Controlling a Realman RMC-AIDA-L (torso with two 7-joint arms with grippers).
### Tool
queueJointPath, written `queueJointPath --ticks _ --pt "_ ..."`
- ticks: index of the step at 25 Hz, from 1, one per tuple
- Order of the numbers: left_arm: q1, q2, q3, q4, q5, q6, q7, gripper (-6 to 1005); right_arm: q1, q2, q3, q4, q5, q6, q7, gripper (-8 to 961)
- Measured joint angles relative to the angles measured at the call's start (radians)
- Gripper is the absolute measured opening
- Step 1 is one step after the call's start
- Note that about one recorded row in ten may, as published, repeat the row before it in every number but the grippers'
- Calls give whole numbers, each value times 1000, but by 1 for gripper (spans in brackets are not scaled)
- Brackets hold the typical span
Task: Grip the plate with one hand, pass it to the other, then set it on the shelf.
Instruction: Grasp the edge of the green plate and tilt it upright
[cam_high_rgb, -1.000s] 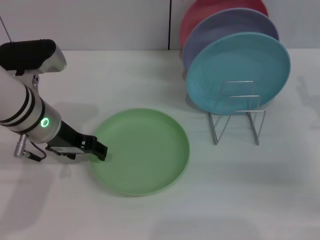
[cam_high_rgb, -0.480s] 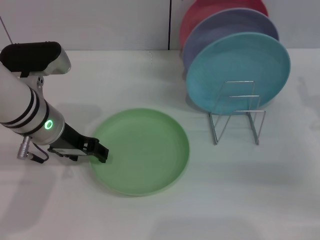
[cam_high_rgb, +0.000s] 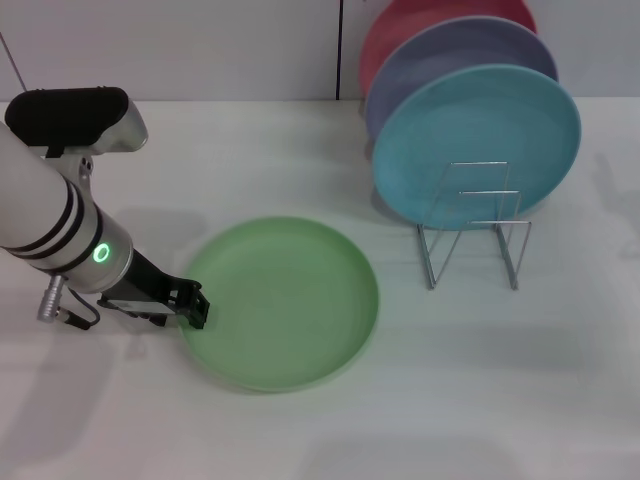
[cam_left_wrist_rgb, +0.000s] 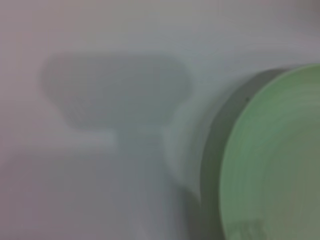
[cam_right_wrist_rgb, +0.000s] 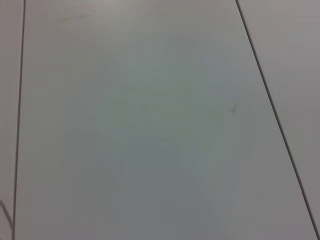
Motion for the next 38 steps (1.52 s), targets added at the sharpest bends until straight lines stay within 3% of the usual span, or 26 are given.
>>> queueJointPath --ticks 10,15,38 --pt "0 0 8 -8 1 1 2 439 0 0 0 0 -2 -1 0 653" --pt "0 1 9 -8 2 -2 4 285 -1 0 0 0 -3 -1 0 652" --pt "-7 3 32 -11 25 -16 11 181 -2 0 -4 0 -3 -1 1 652"
